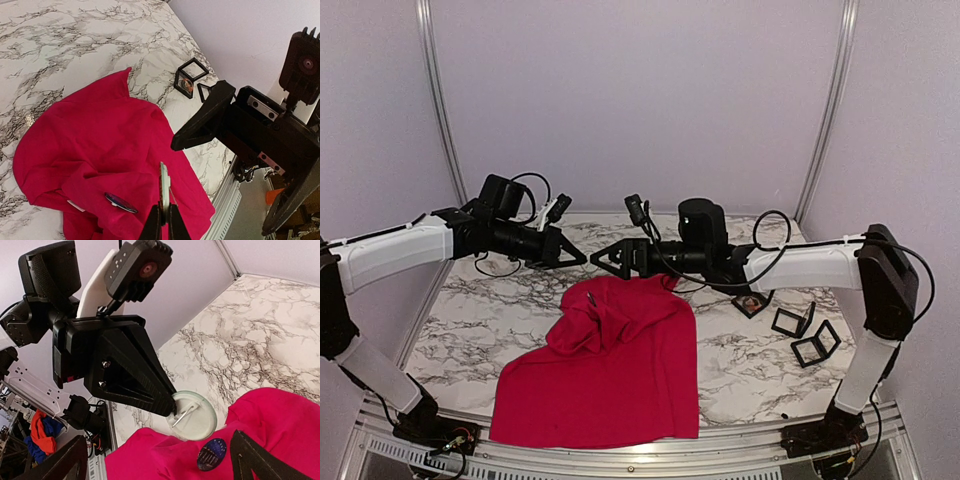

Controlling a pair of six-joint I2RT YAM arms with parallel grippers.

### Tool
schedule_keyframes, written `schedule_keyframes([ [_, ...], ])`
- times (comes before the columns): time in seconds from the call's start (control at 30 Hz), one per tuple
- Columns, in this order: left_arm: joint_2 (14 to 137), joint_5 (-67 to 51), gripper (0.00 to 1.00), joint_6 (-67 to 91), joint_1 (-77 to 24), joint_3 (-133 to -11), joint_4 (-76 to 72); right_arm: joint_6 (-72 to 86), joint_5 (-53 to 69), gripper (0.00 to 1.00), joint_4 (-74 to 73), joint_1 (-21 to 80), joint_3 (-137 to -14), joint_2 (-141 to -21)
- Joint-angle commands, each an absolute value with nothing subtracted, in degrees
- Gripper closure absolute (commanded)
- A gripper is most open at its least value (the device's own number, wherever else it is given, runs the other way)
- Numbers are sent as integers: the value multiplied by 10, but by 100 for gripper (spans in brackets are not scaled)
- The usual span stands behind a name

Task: Remove the brooch from the garment
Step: Close the brooch at the center of the board.

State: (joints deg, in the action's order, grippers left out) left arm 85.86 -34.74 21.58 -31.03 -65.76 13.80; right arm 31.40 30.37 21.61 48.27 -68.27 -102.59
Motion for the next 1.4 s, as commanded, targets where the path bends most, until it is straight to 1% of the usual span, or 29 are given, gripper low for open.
schedule_keyframes([
  [0.0, 828, -396, 100, 201, -310, -657, 133, 331, 330, 4, 279, 464, -663, -1004],
  [0.2, 815, -447, 100, 211, -312, -638, 94, 340, 365, 6, 316, 454, -657, -1003],
  [0.43, 809, -476, 100, 215, -320, -632, 72, 351, 399, 13, 346, 453, -660, -1005],
  [0.7, 800, -499, 100, 227, -323, -620, 45, 356, 443, 29, 365, 452, -661, -1011],
  [0.9, 797, -504, 100, 229, -323, -615, 39, 358, 462, 44, 366, 453, -661, -1013],
  [1.07, 798, -508, 100, 233, -324, -614, 33, 362, 474, 50, 369, 453, -666, -1020],
  [1.37, 799, -513, 100, 235, -327, -615, 29, 370, 484, 63, 372, 453, -673, -1031],
])
